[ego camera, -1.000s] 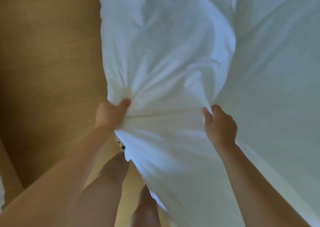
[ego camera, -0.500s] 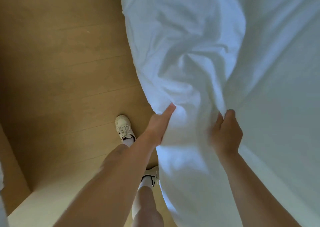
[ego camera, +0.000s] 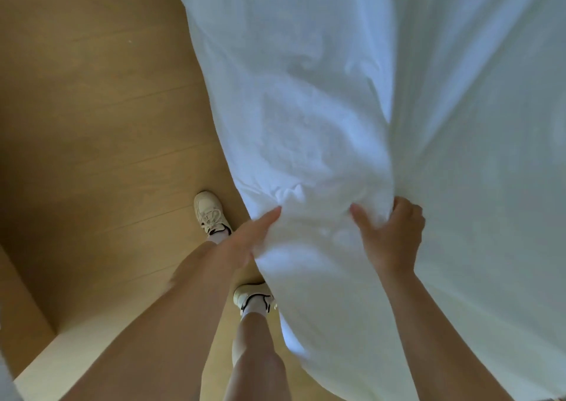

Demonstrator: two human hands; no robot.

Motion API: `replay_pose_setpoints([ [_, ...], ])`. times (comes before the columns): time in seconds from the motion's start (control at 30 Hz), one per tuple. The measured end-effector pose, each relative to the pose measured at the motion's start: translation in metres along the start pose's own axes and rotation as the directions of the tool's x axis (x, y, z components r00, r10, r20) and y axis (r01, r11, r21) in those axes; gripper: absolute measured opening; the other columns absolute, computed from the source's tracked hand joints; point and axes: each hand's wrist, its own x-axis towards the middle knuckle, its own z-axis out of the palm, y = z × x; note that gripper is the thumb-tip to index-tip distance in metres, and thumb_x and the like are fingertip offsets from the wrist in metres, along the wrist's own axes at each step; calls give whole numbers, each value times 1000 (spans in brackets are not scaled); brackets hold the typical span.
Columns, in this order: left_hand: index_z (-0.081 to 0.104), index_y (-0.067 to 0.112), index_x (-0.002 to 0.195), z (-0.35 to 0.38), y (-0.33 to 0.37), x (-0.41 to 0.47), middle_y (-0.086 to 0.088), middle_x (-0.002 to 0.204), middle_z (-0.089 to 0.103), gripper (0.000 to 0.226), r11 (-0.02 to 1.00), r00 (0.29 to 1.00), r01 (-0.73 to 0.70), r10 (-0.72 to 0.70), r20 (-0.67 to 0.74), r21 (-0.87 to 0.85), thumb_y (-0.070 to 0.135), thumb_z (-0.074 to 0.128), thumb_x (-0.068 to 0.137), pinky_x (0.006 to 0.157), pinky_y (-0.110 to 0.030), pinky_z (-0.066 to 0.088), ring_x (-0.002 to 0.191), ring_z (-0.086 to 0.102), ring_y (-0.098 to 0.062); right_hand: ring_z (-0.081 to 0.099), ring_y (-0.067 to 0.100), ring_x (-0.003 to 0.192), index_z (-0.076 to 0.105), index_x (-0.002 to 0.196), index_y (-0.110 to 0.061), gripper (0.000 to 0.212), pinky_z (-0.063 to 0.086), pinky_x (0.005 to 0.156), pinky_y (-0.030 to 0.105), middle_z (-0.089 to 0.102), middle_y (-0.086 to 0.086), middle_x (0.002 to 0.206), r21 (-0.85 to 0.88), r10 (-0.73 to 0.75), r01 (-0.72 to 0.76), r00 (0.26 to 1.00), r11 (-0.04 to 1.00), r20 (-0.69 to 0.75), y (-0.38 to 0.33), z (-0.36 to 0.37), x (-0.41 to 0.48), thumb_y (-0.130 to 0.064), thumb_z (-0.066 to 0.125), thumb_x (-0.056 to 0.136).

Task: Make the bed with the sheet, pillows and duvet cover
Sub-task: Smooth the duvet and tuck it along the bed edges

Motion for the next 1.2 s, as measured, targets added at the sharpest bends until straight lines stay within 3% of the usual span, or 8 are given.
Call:
replay_pose_setpoints([
  [0.23,70,9,103,24,-19,-14,-15,106,71,62,993,990,-118,119,-76,13,36,86,50,86,-44,55,95,68,-30,55,43,87,51,95,7,23,31,70,40,58,29,91,168,-32,55,990,984,-134,-1,6,-6,-14,43,98],
  [0.37,73,16,100,12,-33,-25,-11,100,72,55,993,994,-96,99,51,-64,34,83,50,71,-39,58,88,70,-28,55,51,82,47,97,4,30,29,62,41,59,36,87,105,-52,71,983,992,-177,17,-14,19,-23,36,101],
  [0.5,76,20,89,-6,-61,-20,-6,95,73,26,968,992,-85,105,72,-237,30,68,67,66,-31,58,84,71,-21,56,50,82,49,98,3,31,33,64,40,60,33,85,94,-127,147,972,985,-196,51,-18,32,-27,42,99],
  [0.7,70,13,96,32,-103,-10,-7,94,74,42,991,987,-129,130,-95,17,47,72,70,71,-29,56,85,71,-21,55,41,90,50,104,-1,26,26,65,35,61,23,97,138,-175,202,967,970,-186,66,5,23,-25,44,97],
  [0.8,70,13,83,41,-121,-24,-1,73,73,40,958,946,-276,286,-154,80,52,69,77,50,-18,51,60,69,-11,50,42,101,51,114,6,33,32,78,41,54,27,109,111,-275,302,938,947,-209,70,9,5,-18,52,91],
  [0.97,71,12,108,-27,-146,-72,-14,105,71,66,881,917,-390,397,-31,-268,53,83,57,68,-34,57,95,69,-28,48,46,104,50,121,7,56,38,85,49,52,30,113,86,-386,417,889,905,-246,78,17,-40,-29,65,80],
  [1.1,66,-1,102,-41,-135,2,-8,72,70,39,985,882,-171,152,-446,-3,27,77,76,55,-28,52,64,68,-24,50,47,106,54,118,7,55,38,88,51,53,31,115,-64,-434,430,881,900,-189,88,41,-44,-29,62,78],
  [1.2,62,5,102,3,-119,86,-12,94,67,28,911,788,-107,322,-525,398,28,59,88,65,-31,43,86,63,-29,50,47,101,57,108,5,43,38,82,49,53,32,108,-106,-412,398,877,911,-245,96,59,-27,-28,60,80],
])
